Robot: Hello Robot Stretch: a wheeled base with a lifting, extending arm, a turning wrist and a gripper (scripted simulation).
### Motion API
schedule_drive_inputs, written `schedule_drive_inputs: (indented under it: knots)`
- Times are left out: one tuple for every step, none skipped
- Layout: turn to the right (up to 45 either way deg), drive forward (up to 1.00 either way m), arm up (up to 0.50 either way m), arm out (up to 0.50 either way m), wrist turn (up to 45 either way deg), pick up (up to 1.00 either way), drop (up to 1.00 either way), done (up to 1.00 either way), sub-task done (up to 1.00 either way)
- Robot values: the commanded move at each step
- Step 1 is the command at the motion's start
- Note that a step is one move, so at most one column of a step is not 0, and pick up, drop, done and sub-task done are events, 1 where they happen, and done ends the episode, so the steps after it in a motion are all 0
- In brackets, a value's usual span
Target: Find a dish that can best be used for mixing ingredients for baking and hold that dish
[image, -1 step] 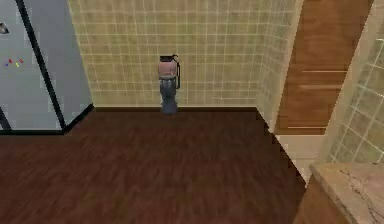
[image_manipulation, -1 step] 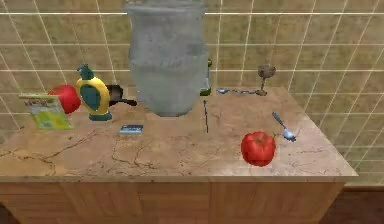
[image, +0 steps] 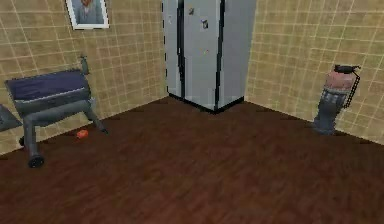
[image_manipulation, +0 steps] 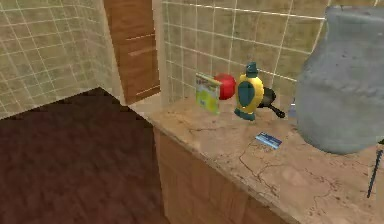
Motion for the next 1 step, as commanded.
schedule_drive_inputs:
  knots:
    - [-45.0,0.00,0.00,0.00,0.0,0.00,0.00,0.00,0.00]
